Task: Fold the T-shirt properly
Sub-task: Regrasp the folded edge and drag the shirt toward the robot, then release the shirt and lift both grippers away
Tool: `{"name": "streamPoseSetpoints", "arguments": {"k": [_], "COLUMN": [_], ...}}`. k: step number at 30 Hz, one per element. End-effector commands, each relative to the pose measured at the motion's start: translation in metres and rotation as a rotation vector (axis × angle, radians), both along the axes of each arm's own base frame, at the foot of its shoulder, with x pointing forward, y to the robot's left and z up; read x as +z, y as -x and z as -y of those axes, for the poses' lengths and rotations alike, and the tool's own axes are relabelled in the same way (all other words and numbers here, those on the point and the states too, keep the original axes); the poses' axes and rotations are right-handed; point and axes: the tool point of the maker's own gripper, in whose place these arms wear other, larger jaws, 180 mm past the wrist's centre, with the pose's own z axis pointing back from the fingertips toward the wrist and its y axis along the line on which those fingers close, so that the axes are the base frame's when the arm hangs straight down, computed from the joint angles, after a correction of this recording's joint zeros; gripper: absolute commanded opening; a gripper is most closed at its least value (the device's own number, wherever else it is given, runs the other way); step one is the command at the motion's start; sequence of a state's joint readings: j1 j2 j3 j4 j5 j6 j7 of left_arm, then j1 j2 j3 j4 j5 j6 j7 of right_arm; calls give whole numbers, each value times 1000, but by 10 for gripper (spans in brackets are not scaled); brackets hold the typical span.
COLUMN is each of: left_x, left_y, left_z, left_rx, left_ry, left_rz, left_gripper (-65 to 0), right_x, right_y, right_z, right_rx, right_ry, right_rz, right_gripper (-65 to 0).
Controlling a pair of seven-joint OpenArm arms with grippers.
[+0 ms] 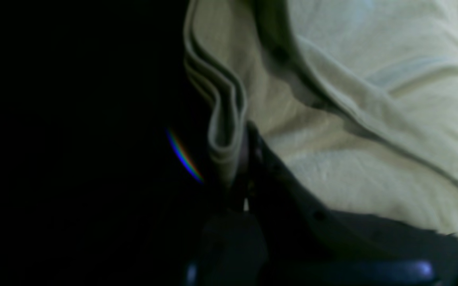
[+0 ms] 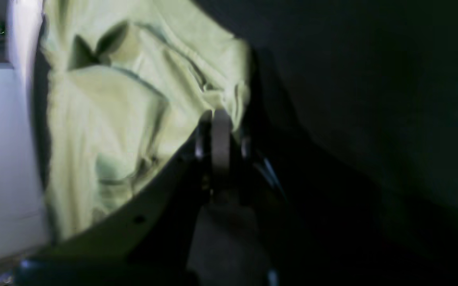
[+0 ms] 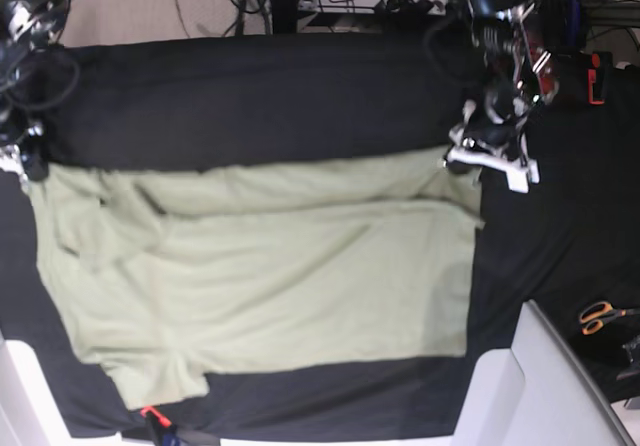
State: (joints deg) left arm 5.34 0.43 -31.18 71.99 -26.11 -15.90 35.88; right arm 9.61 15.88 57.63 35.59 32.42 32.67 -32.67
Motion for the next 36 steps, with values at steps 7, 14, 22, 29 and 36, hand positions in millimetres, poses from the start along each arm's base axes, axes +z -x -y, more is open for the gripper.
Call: {"name": "streamPoseSetpoints", "arguments": {"k": [7, 14, 22, 29, 36], "left_x": [19, 21, 21, 16, 13], "left_y": [16, 56, 100, 123, 134], "left_z": [-18, -20, -25, -25, -26], "left_rx": [-15, -42, -57, -63, -68], "left_ry": [-74, -121, -159, -163, -169], "left_rz": [32, -8, -65, -108, -134], "left_gripper": [-650, -650, -650, -650, -650], "right_x": [34, 36, 33, 28, 27], "right_y": [5, 39, 83, 113, 135], "right_z": [15, 17, 8, 1, 2], "right_rx": [60, 119, 148, 128, 100], "right_ry": [124, 182, 238, 206, 174], "right_rz": [34, -42, -107, -120, -115], "right_gripper": [-650, -650, -650, -650, -650]}}
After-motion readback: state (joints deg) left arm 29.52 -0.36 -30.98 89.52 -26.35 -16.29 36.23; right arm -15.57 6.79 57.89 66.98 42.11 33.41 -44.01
